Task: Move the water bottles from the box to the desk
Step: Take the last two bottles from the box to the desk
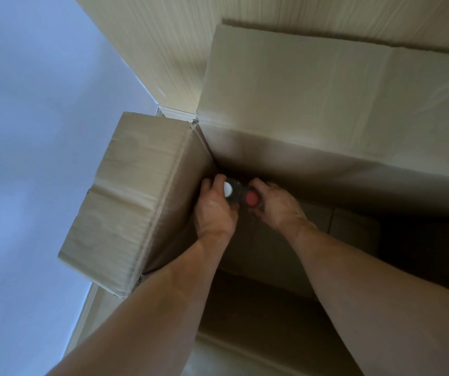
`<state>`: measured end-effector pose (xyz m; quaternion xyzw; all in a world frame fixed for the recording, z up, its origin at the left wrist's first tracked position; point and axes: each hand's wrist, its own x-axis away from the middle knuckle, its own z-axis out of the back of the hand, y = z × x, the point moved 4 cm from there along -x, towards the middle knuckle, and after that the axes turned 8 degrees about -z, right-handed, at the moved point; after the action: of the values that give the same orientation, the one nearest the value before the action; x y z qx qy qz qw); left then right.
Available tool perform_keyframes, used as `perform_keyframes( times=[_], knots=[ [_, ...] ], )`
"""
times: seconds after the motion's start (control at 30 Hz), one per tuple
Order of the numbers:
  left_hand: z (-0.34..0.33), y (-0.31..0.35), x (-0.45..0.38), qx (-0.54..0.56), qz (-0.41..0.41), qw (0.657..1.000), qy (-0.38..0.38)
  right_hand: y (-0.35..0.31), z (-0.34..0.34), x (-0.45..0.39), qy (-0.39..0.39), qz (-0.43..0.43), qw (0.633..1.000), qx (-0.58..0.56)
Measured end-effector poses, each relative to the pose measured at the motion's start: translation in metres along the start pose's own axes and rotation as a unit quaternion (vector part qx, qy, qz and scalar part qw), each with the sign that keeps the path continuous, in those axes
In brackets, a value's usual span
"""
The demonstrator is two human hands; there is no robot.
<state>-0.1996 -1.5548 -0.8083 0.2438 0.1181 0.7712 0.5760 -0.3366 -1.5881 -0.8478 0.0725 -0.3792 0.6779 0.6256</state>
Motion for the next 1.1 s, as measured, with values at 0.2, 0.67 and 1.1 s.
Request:
perform_keyframes(
  times=[0.2, 0.67, 1.1],
  knots=[
    [-0.010, -0.010, -0.001, 0.025, 0.036, 0.999, -0.026, 0.008, -0.014, 0.000, -0.031, -0.012, 0.999, -0.001],
    [-0.028, 0.016, 0.022, -0.012, -0.042, 0.995, -0.094, 0.051, -0.011, 0.036, -0.036, -0.055, 0.998, -0.025],
    [-0.057, 0.015, 0.020, 0.001, -0.025, 0.982, -0.186, 0.074, -0.015, 0.034, -0.036, -0.075, 0.996, -0.042]
  ],
)
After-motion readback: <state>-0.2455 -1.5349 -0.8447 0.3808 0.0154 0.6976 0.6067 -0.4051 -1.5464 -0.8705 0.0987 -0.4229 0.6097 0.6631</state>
